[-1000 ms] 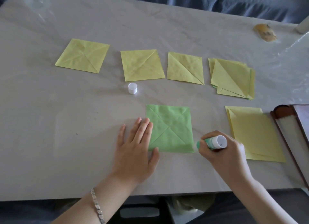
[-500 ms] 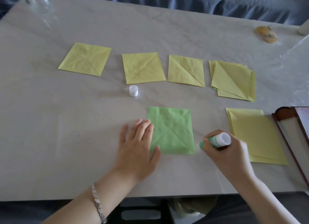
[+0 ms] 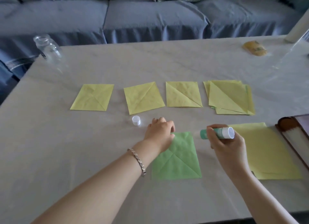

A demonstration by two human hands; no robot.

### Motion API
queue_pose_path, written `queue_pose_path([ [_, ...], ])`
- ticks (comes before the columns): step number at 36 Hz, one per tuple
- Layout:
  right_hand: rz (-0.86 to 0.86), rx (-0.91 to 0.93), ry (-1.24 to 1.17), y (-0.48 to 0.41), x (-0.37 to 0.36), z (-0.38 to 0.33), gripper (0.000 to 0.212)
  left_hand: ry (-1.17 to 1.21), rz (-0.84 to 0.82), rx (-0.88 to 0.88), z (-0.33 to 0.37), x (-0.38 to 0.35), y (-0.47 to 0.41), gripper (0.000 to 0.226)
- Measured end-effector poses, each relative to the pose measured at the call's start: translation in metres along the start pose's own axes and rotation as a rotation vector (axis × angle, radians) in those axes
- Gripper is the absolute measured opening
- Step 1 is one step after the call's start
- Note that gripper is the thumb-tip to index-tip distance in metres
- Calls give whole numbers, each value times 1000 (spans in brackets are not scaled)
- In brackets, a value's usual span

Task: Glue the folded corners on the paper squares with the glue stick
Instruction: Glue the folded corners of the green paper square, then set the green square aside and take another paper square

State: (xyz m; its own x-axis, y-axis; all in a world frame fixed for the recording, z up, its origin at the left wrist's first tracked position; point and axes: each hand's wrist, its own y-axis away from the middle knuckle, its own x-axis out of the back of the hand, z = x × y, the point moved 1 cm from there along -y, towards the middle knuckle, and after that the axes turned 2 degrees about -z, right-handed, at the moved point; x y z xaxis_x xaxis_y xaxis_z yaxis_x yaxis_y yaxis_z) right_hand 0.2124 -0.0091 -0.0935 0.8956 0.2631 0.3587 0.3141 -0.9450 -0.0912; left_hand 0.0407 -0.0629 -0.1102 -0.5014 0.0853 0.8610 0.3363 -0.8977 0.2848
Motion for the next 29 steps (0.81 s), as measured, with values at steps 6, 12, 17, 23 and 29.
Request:
queue_pose_path([
  [6,23,11,-21,-2,7,1,12,-30,-60,60,4,1,-5,18],
  [12,34,2,-15,-1,12,4,19,-73,-81,66,5,5,-2,18],
  [17,49,16,-36,-1,12,-1,20,299,5,58,-13,21,25,11],
  [23,-7,24,-54,-2,-8,-12,8,756,433,95,-62,58,65,18],
  [29,-76,66,-68,1,-43,-34,13,1022,745,430,-152,74,92,19],
])
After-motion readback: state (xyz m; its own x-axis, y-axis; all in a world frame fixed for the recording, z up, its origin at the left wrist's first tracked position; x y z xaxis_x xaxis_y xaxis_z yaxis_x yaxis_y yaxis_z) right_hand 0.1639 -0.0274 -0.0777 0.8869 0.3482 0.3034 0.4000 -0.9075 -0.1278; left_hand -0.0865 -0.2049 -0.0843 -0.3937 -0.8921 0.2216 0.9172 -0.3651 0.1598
